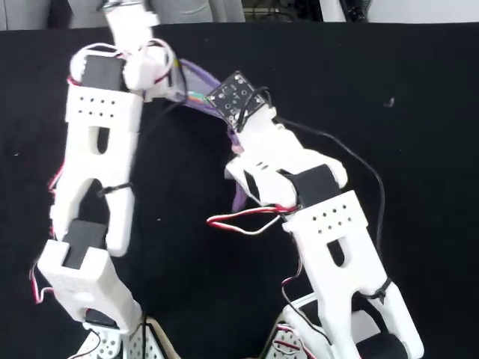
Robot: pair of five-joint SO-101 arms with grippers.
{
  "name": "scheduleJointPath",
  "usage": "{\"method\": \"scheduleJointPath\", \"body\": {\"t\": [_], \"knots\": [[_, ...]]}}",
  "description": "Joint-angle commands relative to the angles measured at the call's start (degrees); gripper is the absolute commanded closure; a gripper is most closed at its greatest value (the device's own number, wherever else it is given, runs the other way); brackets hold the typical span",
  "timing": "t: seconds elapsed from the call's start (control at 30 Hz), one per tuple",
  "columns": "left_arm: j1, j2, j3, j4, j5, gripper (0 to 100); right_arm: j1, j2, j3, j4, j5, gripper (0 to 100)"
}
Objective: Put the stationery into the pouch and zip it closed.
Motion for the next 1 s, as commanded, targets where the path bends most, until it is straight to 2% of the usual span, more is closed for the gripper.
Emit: {"method": "scheduleJointPath", "body": {"t": [0.0,0.2,0.43,0.53,0.83,0.97], "knots": [[5.67,-0.62,-1.71,-5.63,0.35,84,-2.37,-2.33,-2.77,3.08,0.18,98.8],[12.88,-0.97,-2.24,-7.12,0.18,77,-4.48,-2.42,3.47,-0.62,-0.44,98.8],[18.24,-1.41,-2.51,-5.27,0.18,77,-4.31,-2.51,8.84,-6.59,-0.44,98.8],[19.03,-2.55,-5.05,-1.76,0.18,77,-4.31,-2.77,9.19,-6.77,-0.44,98.8],[17.98,-8.00,-5.41,-0.79,0.18,77,-4.31,-2.77,11.12,-9.49,-0.53,98.8],[18.77,-10.64,-6.02,2.11,0.09,77,-4.31,-2.59,11.12,-9.76,-0.53,98.8]]}}
